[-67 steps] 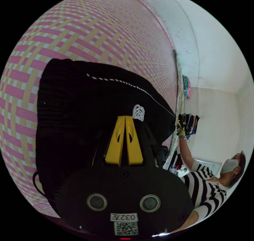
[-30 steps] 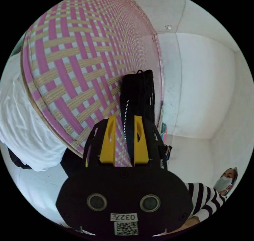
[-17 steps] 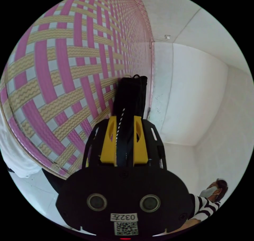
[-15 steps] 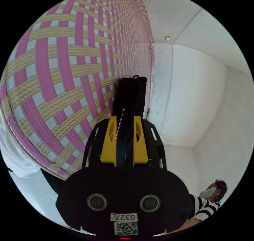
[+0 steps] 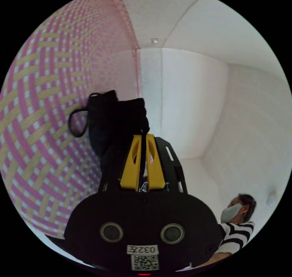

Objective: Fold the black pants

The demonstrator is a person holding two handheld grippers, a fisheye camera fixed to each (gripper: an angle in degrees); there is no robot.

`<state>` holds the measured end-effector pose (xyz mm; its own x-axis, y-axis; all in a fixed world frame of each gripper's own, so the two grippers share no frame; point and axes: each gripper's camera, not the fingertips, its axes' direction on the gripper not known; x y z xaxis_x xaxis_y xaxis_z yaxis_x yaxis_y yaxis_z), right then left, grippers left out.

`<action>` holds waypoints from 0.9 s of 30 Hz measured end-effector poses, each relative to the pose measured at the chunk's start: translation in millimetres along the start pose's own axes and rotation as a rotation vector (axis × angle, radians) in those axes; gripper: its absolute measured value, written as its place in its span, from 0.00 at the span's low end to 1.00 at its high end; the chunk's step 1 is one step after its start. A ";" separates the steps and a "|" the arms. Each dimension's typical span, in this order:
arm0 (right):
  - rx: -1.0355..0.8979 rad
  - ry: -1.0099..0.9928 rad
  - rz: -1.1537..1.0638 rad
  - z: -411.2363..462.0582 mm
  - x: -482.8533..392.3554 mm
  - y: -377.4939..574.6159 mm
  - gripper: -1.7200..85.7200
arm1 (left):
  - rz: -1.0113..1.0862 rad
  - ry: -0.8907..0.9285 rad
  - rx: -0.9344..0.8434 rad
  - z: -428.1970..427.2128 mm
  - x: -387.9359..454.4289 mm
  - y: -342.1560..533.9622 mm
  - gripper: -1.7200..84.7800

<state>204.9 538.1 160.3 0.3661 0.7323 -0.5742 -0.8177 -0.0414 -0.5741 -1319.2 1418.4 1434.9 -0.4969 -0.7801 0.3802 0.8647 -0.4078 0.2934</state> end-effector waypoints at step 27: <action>-0.039 -0.052 0.104 -19.2 -71.5 -70.9 0.02 | -0.276 0.047 -0.148 1.3 14.0 -47.4 0.00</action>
<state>245.2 475.7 230.9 0.2559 0.7566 -0.6017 -0.8317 -0.1449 -0.5359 -1367.2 1427.4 1427.4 -0.7132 -0.6502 0.2618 0.7008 -0.6690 0.2475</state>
